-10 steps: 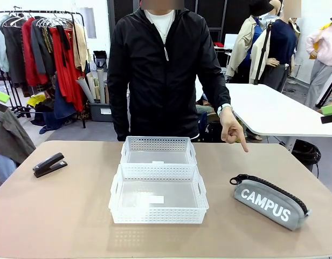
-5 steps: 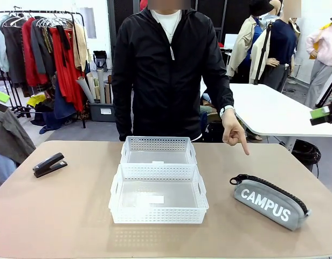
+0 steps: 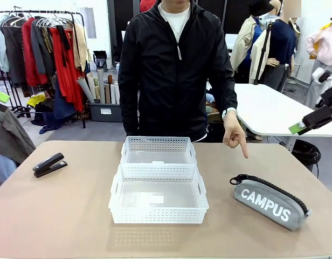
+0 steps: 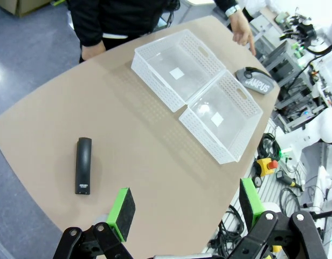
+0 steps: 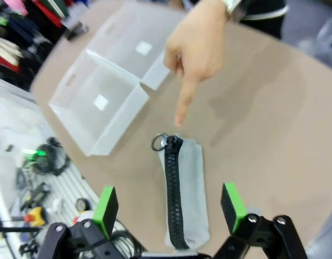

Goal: Distribute items into two baskets.
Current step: Pick up the Pencil pouch that the person points to.

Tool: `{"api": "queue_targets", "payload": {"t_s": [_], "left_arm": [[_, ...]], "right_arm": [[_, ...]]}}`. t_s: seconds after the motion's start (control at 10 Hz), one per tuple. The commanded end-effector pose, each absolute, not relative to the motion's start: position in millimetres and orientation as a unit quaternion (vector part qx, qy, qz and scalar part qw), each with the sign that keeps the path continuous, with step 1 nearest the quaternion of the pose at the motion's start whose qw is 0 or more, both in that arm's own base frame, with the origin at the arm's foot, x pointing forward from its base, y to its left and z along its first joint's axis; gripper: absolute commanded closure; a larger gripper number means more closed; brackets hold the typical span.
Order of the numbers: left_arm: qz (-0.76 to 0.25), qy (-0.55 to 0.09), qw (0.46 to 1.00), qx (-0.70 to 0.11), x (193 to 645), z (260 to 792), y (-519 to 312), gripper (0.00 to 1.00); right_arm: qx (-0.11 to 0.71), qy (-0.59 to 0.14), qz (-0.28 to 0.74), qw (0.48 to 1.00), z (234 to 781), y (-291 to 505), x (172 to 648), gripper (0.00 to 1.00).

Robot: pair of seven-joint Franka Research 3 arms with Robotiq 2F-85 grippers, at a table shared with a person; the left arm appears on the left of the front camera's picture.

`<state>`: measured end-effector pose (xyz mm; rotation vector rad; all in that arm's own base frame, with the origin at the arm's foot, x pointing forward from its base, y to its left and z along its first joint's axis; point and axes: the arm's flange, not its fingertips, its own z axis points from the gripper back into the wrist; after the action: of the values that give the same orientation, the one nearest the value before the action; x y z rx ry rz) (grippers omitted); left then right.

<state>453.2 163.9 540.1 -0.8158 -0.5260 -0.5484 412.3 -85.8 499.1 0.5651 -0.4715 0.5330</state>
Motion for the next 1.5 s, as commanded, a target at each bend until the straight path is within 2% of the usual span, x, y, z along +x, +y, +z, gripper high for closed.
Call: {"api": "queue_targets", "payload": {"t_s": [0.0, 0.6, 1.4], "left_arm": [[-0.260, -0.252, 0.848, -0.387, 451.8, 540.8, 163.7, 0.00], [-0.260, -0.252, 0.848, -0.387, 451.8, 540.8, 163.7, 0.00], [-0.260, -0.252, 0.848, -0.387, 451.8, 540.8, 163.7, 0.00]], "right_arm": [[0.221, -0.198, 0.262, 0.918, 495.6, -55.4, 406.6, 0.00], [0.060, -0.147, 0.357, 0.921, 472.2, -14.0, 396.7, 0.00], [-0.022, -0.095, 0.410, 0.907, 446.9, 17.7, 378.1, 0.00]]}}
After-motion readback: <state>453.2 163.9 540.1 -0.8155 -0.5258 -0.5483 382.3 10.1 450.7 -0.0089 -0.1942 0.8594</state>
